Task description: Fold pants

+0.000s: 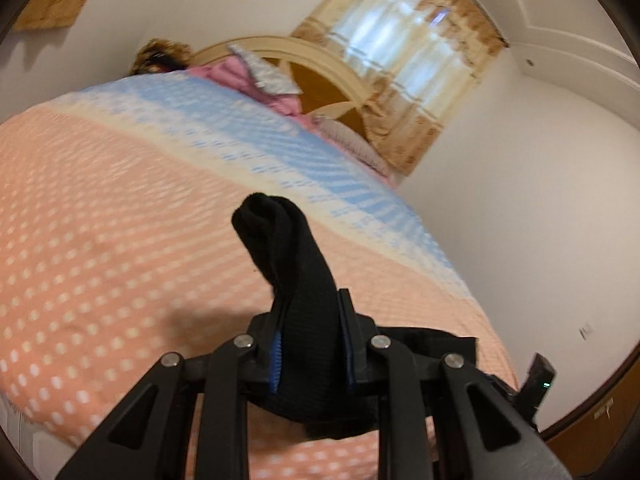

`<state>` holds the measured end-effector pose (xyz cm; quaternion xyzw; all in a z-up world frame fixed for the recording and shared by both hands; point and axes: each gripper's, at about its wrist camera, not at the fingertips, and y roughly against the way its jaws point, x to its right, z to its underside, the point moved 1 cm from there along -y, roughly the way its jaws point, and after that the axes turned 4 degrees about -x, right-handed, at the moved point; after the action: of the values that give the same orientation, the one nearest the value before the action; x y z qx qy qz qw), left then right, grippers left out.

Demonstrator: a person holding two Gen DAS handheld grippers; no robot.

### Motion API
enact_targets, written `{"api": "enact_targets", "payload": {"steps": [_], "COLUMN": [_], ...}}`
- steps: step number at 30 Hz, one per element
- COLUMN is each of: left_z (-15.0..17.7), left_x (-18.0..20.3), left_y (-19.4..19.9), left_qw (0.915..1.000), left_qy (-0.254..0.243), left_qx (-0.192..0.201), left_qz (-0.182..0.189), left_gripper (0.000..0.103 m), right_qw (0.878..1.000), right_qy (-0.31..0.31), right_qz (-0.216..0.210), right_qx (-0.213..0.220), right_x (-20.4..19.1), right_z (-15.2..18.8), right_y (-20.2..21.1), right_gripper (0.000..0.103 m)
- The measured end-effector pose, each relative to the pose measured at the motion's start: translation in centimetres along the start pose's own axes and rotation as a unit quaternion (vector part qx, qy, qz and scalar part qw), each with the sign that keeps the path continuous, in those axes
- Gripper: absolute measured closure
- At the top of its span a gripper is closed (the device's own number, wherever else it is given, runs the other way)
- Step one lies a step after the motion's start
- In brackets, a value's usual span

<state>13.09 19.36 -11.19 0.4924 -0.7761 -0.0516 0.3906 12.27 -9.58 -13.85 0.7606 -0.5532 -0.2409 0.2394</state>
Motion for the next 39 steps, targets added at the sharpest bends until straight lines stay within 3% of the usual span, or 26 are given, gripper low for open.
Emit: {"api": "enact_targets", "payload": {"steps": [8,13,19,25,39], "left_z": [-2.5,-1.5,-0.2,1.3,6.0], "left_x": [9.6,15.4,20.5,23.8,27.7], "left_y": [-1.9,-5.2,-9.4,-12.9,-19.6], "left_qw": [0.9964,0.9892,0.9769,0.9685,0.9632], "left_qy": [-0.060,-0.099,-0.137,-0.169,-0.186], "left_qx": [-0.006,-0.045,-0.090,-0.127,-0.174], "left_qz": [0.060,0.098,0.137,0.132,0.087], "left_gripper": [0.080,0.080,0.080,0.080,0.080], "right_qw": [0.997,0.993,0.988,0.979,0.970], "right_qy": [-0.072,-0.096,-0.138,-0.187,-0.226], "right_qz": [0.040,0.059,0.074,0.086,0.090], "right_qx": [-0.001,-0.046,-0.015,-0.009,0.007], "right_x": [5.2,7.7,11.4,14.5,16.6], "right_z": [0.2,1.1,1.5,2.2,2.8], "right_y": [2.0,1.2,3.6,4.2,4.5], "right_gripper": [0.037,0.037,0.037,0.037,0.037]}}
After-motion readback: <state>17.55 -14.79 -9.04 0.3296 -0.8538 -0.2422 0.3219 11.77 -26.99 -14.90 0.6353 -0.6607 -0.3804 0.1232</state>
